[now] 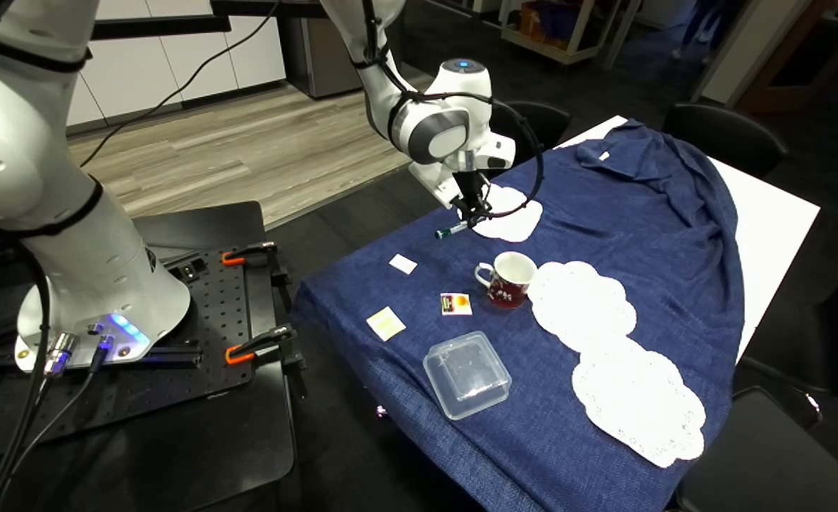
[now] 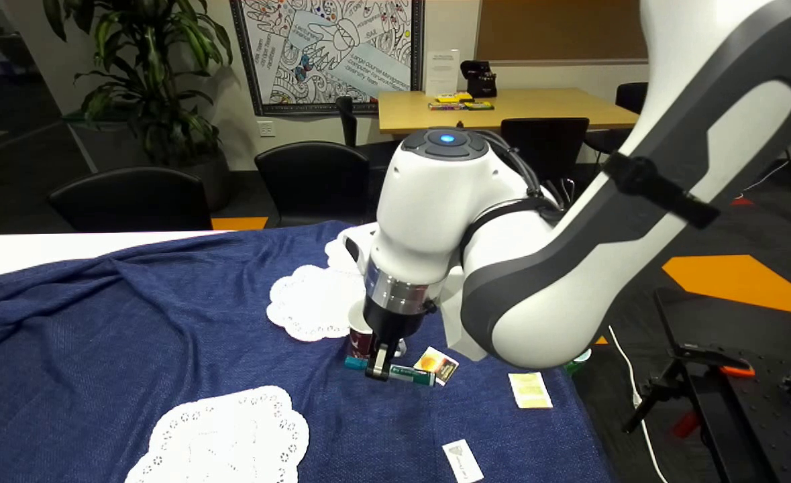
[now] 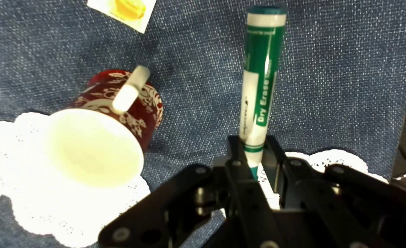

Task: Put the marker in the cup

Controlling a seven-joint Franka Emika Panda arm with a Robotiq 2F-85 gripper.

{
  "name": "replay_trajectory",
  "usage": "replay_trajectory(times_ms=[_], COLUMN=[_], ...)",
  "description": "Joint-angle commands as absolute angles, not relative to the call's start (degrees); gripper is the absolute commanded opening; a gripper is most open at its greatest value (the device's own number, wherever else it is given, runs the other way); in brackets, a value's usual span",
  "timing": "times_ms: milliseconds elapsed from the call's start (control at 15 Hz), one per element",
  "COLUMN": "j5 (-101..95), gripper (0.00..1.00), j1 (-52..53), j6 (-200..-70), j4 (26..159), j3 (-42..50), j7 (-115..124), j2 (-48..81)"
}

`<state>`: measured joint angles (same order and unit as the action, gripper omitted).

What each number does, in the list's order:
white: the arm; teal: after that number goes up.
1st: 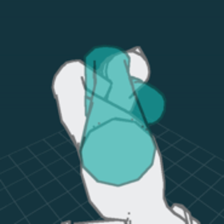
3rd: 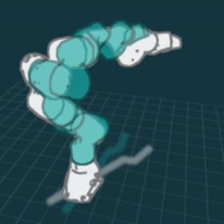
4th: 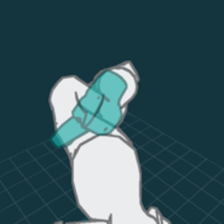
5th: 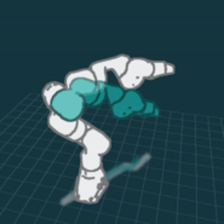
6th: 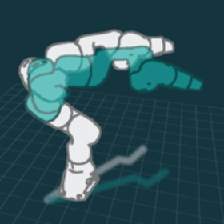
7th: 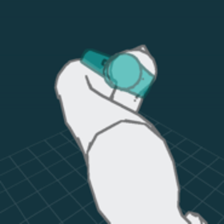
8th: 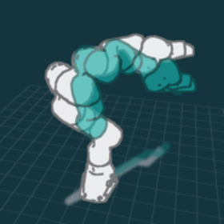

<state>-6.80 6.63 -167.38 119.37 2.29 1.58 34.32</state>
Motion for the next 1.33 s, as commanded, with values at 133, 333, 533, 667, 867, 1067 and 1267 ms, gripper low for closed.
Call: replay_trajectory(times_ms=[133, 333, 533, 667, 867, 1067, 1267], j5=[-4.83, -3.22, -1.55, -1.03, 0.63, -0.82, -0.84], gripper=[0.05, 0.05, 0.05, 0.05, 0.05, 0.19, 0.19], j1=[4.96, 1.92, -1.05, -2.56, -5.54, -4.94, -4.79], j6=[-166.06, -164.75, -162.08, -158.10, -146.10, -146.23, -146.49], j4=[127.37, 128.39, 127.54, 126.39, 122.32, 121.95, 122.20], j3=[3.16, 2.09, 1.76, 2.34, 2.08, 3.19, 3.15], j7=[2.75, 1.15, -0.11, -0.48, -3.60, -2.38, -2.35], j2=[24.38, 21.22, 18.80, 16.92, 15.39, 16.08, 16.51])
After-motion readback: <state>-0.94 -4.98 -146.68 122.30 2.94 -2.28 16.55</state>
